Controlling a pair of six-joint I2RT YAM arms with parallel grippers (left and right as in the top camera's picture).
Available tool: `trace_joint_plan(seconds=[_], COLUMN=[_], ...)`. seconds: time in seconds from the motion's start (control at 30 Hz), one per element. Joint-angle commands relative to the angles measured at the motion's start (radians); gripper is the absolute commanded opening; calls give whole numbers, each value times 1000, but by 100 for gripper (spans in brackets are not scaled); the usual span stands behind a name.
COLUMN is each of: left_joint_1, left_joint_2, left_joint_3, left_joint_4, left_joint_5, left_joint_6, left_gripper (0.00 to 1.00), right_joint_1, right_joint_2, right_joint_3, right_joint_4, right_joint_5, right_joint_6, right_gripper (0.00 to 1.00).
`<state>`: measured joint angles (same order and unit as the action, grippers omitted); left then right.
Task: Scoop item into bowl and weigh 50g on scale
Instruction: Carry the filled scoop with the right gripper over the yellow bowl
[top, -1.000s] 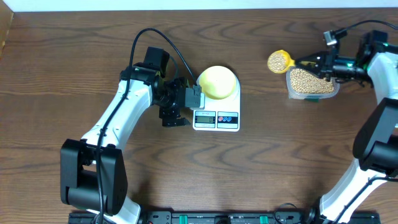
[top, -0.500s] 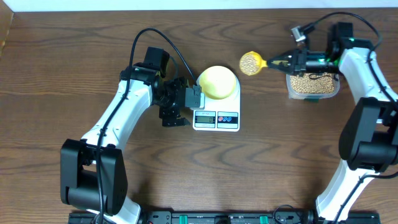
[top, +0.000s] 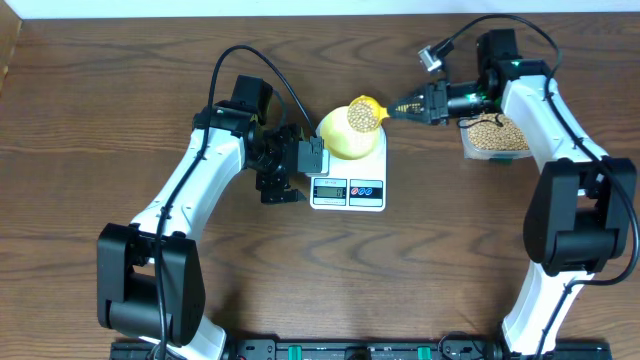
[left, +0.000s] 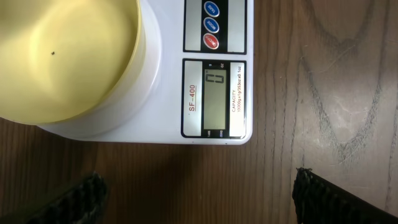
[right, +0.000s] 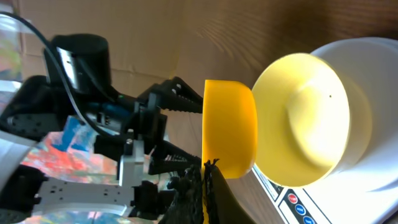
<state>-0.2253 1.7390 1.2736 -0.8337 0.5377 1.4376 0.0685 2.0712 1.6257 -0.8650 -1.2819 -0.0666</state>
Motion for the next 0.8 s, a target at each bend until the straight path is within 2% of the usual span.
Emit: trace_joint_plan(seconds=[0.0, 0.2, 0.43, 0.77], left_joint_1=[-2, -2, -2, -2], left_joint_2=[5, 5, 5, 5], left_joint_3=[-8, -8, -8, -8], left_joint_4=[-5, -5, -5, -5], left_joint_5=[16, 16, 16, 16], left_joint_6=[7, 7, 7, 7], left_gripper=[98, 98, 98, 98], right_joint_1=[19, 48, 71, 71], right_joint_2=[9, 9, 9, 9], right_joint_3=[-5, -5, -5, -5], right_joint_4=[10, 27, 46, 60], right_joint_5=[45, 151, 160, 226], right_joint_6=[10, 8, -74, -100], right_gripper=[1, 1, 1, 1])
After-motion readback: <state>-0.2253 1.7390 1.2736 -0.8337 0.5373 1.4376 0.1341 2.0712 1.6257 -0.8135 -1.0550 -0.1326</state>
